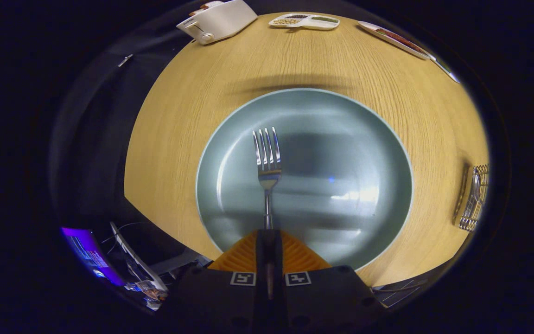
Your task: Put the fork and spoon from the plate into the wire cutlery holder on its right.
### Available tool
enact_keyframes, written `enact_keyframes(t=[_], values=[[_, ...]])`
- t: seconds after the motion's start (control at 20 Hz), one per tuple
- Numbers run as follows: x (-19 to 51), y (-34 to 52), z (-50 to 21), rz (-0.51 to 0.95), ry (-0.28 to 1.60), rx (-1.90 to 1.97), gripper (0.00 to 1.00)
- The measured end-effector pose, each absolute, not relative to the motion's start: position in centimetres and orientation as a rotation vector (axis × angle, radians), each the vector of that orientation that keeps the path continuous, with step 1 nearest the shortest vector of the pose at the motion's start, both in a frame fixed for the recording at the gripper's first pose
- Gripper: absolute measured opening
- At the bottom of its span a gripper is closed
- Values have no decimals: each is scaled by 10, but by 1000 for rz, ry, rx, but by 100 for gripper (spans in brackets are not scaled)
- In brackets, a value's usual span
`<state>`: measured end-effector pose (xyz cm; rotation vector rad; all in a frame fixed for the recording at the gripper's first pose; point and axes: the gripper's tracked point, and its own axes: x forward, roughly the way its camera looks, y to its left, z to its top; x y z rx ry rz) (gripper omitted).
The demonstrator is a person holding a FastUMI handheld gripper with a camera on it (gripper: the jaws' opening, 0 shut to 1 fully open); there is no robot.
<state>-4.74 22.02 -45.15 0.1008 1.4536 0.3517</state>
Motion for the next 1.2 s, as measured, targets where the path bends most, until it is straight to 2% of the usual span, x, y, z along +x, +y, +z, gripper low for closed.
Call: enact_keyframes(t=[0.25, 0.55, 0.8, 1.2], values=[[-40, 211, -420, 388, 1421, 143, 8], [-35, 168, -343, 435, 1383, 180, 8], [-41, 79, -286, 364, 1383, 192, 8], [-74, -44, -267, 272, 1541, 52, 8]])
